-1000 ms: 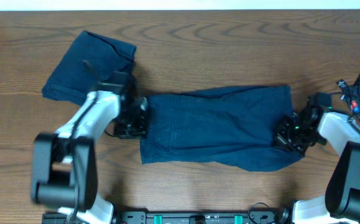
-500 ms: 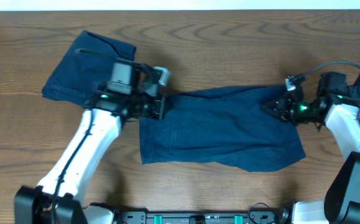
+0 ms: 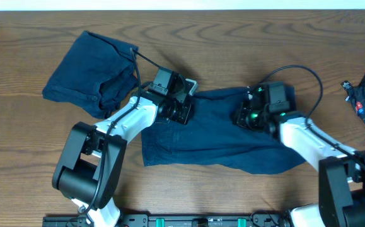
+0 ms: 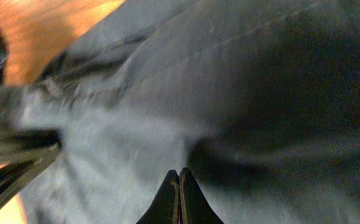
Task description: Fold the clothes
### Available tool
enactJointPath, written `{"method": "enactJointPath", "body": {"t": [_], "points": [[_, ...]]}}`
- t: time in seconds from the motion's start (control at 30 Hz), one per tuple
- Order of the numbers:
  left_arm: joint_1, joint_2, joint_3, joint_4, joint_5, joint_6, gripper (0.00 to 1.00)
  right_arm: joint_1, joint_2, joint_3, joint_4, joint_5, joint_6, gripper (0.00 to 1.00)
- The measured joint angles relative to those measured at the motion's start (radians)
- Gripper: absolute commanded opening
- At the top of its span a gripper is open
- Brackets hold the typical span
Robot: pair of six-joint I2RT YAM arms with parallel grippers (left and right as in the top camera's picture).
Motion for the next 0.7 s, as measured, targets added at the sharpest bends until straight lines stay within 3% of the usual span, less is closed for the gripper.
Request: {"method": "enactJointPath", "body": {"t": [0.2,0.37,0.6,0.7], "points": [[0.000,-0.001,0.000,-0.068,-0.132,0.000,0.08,-0.003,0.021,-0.014,0.058,0.247,0.103,0.02],[0.002,-0.001,0.000,-0.135,-0.220,0.000,0.08,-0.112,0.021,-0.015,0.050,0.375,0.108,0.01],[0.048,-0.008,0.000,-0.190,-0.240,0.000,0.08,-0.331,0.021,-0.014,-0.045,0.426,-0.015,0.01],[0.084,-0.030,0.000,-0.228,-0.256,0.000,0.10,-0.396,0.002,-0.008,-0.125,0.409,-0.085,0.08]]}}
